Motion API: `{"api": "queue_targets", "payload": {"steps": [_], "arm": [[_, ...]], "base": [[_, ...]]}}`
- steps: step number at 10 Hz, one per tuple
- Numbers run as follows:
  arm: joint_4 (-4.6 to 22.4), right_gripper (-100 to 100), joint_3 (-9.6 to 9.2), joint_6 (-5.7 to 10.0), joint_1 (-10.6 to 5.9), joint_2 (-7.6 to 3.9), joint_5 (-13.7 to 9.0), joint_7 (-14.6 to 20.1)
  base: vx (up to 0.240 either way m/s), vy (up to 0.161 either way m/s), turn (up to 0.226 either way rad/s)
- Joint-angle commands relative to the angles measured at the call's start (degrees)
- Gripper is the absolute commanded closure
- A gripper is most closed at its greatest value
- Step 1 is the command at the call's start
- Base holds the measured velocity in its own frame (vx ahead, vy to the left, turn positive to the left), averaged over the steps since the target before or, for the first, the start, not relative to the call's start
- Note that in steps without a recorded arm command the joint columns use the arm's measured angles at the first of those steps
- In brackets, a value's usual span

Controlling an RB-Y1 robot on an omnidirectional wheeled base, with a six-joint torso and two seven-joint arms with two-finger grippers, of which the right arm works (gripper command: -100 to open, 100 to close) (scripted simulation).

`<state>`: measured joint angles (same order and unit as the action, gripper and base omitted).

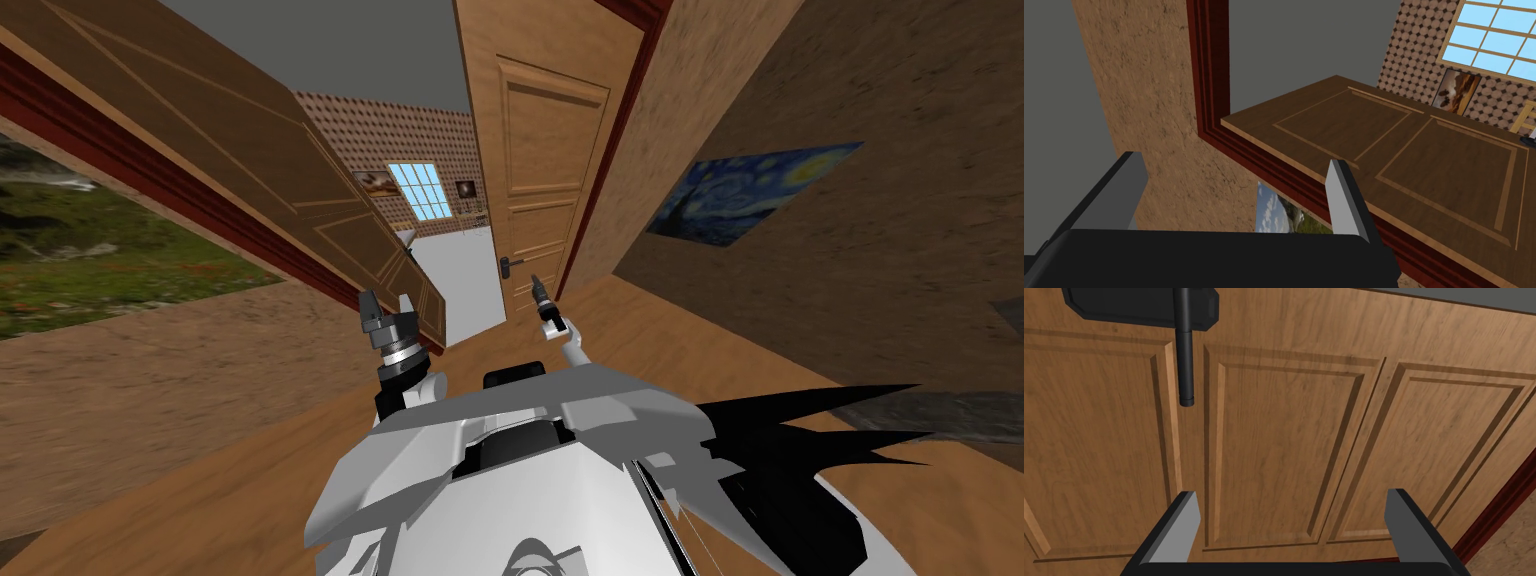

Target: Push the door open

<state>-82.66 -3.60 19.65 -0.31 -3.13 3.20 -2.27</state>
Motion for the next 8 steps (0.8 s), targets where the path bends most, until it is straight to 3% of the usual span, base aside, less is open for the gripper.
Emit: {"api": "queue_targets", "payload": {"steps": [1, 8], "arm": [[2.5, -100, -0.07, 0.0, -1.31, 0.3, -0.1, 0.3], [11.3, -100, -0.44, -0.53, -6.2, 1.79, -0.5, 1.6]], "base": [[0.101, -0.072, 0.053], [0.084, -0.062, 0.046]]}}
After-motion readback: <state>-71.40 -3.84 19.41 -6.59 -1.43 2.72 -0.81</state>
